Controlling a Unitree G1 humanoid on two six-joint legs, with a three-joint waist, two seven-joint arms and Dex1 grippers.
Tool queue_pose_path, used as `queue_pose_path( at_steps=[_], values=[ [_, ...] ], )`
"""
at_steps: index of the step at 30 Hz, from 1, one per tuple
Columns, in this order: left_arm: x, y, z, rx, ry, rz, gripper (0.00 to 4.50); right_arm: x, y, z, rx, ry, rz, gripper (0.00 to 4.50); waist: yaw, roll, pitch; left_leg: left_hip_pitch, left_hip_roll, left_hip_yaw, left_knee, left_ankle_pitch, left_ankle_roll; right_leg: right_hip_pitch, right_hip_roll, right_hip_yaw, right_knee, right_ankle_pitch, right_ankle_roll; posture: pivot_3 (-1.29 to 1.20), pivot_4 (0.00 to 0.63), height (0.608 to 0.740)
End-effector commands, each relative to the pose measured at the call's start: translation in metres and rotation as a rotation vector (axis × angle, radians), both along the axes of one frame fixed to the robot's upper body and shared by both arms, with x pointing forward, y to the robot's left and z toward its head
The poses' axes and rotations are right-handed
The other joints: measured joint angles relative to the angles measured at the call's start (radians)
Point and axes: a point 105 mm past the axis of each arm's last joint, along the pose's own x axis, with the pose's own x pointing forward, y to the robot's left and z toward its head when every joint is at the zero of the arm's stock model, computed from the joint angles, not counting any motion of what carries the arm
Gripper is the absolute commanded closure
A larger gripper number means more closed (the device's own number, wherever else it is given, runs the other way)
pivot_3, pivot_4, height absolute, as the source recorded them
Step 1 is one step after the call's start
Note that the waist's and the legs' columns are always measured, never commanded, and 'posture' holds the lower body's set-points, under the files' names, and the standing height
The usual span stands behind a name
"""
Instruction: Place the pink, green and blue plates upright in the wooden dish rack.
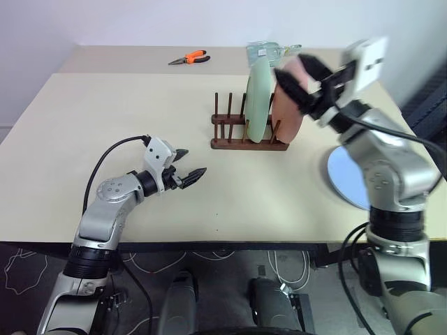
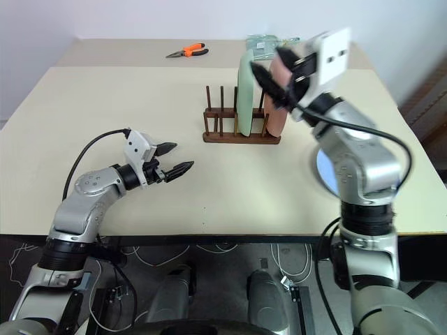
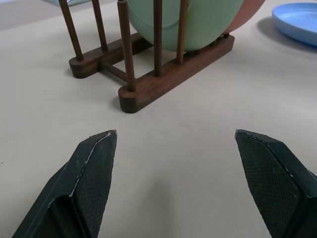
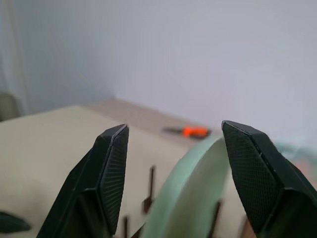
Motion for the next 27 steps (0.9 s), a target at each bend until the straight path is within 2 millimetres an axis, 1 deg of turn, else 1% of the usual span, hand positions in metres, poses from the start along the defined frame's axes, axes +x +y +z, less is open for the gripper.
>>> queue_pose_path(
  at_steps=[1,3,5,6,8,9,10,11,12,14,15,16,17,18,20,23,25,27],
  values=[
    [-0.005,-0.009,0.006,0.006,-0.023,-0.045,0.56,-0.021,-0.049,0.016,0.059,-0.047,-0.113,0.15,0.002,0.0,0.0,0.0,0.0,0.0,0.0,0.0,0.0,0.0,0.0,0.0,0.0,0.0,0.0,0.0,0.15,0.74],
    [-0.008,-0.015,0.003,0.012,-0.014,-0.078,0.56,-0.02,-0.073,-0.002,0.0,0.013,-0.229,0.06,0.0,0.0,0.0,0.0,0.0,0.0,0.0,0.0,0.0,0.001,0.0,0.0,-0.001,0.0,0.0,0.0,0.15,0.74],
    [-0.013,-0.03,-0.001,0.015,-0.003,-0.147,0.56,-0.018,-0.09,-0.046,-0.136,0.157,-0.323,0.06,-0.002,-0.001,0.0,0.001,0.0,0.0,0.0,0.0,0.0,0.001,0.0,0.0,-0.002,0.0,0.0,0.0,0.15,0.74],
    [-0.016,-0.036,-0.002,0.014,0.001,-0.171,0.56,-0.019,-0.094,-0.062,-0.183,0.209,-0.345,0.06,-0.002,-0.001,0.0,0.001,0.0,0.0,0.0,0.0,0.0,0.001,0.0,0.0,-0.002,0.0,0.0,0.0,0.15,0.74],
    [-0.023,-0.056,-0.003,0.009,0.001,-0.248,0.56,-0.024,-0.09,-0.114,-0.347,0.342,-0.364,0.06,-0.004,0.0,-0.001,0.001,0.0,0.0,0.0,0.0,0.0,0.001,0.0,0.001,-0.002,0.0,0.0,0.0,0.15,0.74],
    [-0.025,-0.064,-0.003,0.001,0.001,-0.275,0.56,-0.027,-0.085,-0.134,-0.391,0.387,-0.362,0.06,-0.006,0.0,-0.001,0.001,0.0,0.0,0.0,0.0,0.0,0.001,0.0,0.001,-0.001,0.0,0.0,0.0,0.15,0.74],
    [-0.026,-0.071,-0.002,-0.005,-0.001,-0.295,0.56,-0.03,-0.083,-0.151,-0.414,0.422,-0.366,0.06,-0.009,0.001,-0.001,0.001,0.0,0.0,0.0,0.0,0.0,0.0,0.0,0.001,-0.001,0.0,0.0,0.0,0.15,0.74],
    [-0.027,-0.074,-0.001,-0.009,-0.002,-0.303,0.56,-0.031,-0.082,-0.158,-0.419,0.438,-0.372,0.06,-0.012,0.001,-0.001,0.001,0.0,0.0,0.0,0.0,0.0,0.0,0.0,0.001,-0.001,0.0,0.0,0.0,0.15,0.74],
    [-0.027,-0.075,-0.001,-0.011,-0.003,-0.307,0.56,-0.032,-0.081,-0.161,-0.422,0.442,-0.377,0.06,-0.015,0.002,-0.001,0.001,0.0,0.001,0.001,0.0,0.0,0.0,0.0,0.002,0.0,0.0,0.0,0.0,0.15,0.74],
    [-0.028,-0.084,0.002,-0.02,-0.008,-0.333,0.56,-0.028,-0.085,-0.182,-0.467,0.488,-0.458,0.06,-0.016,0.003,-0.002,0.002,0.0,0.0,0.001,0.0,0.0,0.0,0.0,0.002,0.0,0.0,-0.001,0.0,0.15,0.74],
    [-0.029,-0.088,0.003,-0.023,-0.01,-0.342,0.56,-0.027,-0.092,-0.194,-0.534,0.509,-0.515,0.06,-0.013,0.003,-0.002,0.002,0.0,0.0,0.002,0.0,0.0,0.0,0.0,0.002,0.0,0.0,-0.001,0.0,0.15,0.74],
    [-0.029,-0.09,0.003,-0.025,-0.011,-0.348,0.56,-0.025,-0.099,-0.203,-0.598,0.519,-0.565,0.29,-0.01,0.003,-0.002,0.002,0.0,0.0,0.002,0.0,0.0,0.0,0.0,0.002,0.0,0.0,-0.001,0.0,0.15,0.74],
    [-0.029,-0.091,0.004,-0.025,-0.012,-0.351,0.56,-0.024,-0.106,-0.207,-0.644,0.52,-0.603,0.61,-0.007,0.003,-0.002,0.002,0.0,0.0,0.002,0.0,0.0,0.0,0.0,0.002,0.0,0.0,-0.001,0.0,0.15,0.74],
    [-0.029,-0.091,0.004,-0.026,-0.013,-0.352,0.56,-0.023,-0.111,-0.209,-0.655,0.523,-0.636,0.9,-0.003,0.003,-0.002,0.002,-0.001,0.0,0.002,0.0,0.0,0.001,0.0,0.002,-0.001,0.0,-0.001,0.0,0.15,0.74],
    [-0.03,-0.091,0.004,-0.025,-0.014,-0.352,0.56,-0.02,-0.116,-0.209,-0.645,0.524,-0.663,1.83,-0.001,0.003,-0.002,0.001,-0.001,0.0,0.002,0.0,0.0,0.001,0.0,0.002,-0.001,0.0,-0.001,0.0,0.15,0.74],
    [-0.029,-0.088,0.004,-0.02,-0.013,-0.344,0.56,-0.017,-0.117,-0.205,-0.636,0.515,-0.671,3.33,-0.003,0.003,-0.002,0.001,-0.001,0.0,0.002,0.0,0.0,0.001,0.0,0.002,-0.001,0.0,-0.001,0.0,0.15,0.74],
    [-0.028,-0.085,0.003,-0.015,-0.013,-0.335,0.56,-0.014,-0.116,-0.201,-0.616,0.505,-0.675,4.44,-0.005,0.003,-0.002,0.001,-0.001,0.0,0.002,0.0,0.0,0.001,0.0,0.002,-0.001,0.0,-0.001,0.0,0.15,0.74],
    [-0.027,-0.079,0.002,-0.008,-0.013,-0.311,0.56,-0.007,-0.116,-0.183,-0.603,0.429,-0.705,4.48,-0.01,0.003,-0.002,0.001,-0.001,0.0,0.002,0.0,0.0,0.001,0.0,0.002,-0.001,0.0,0.0,0.0,0.15,0.74]
  ],
)
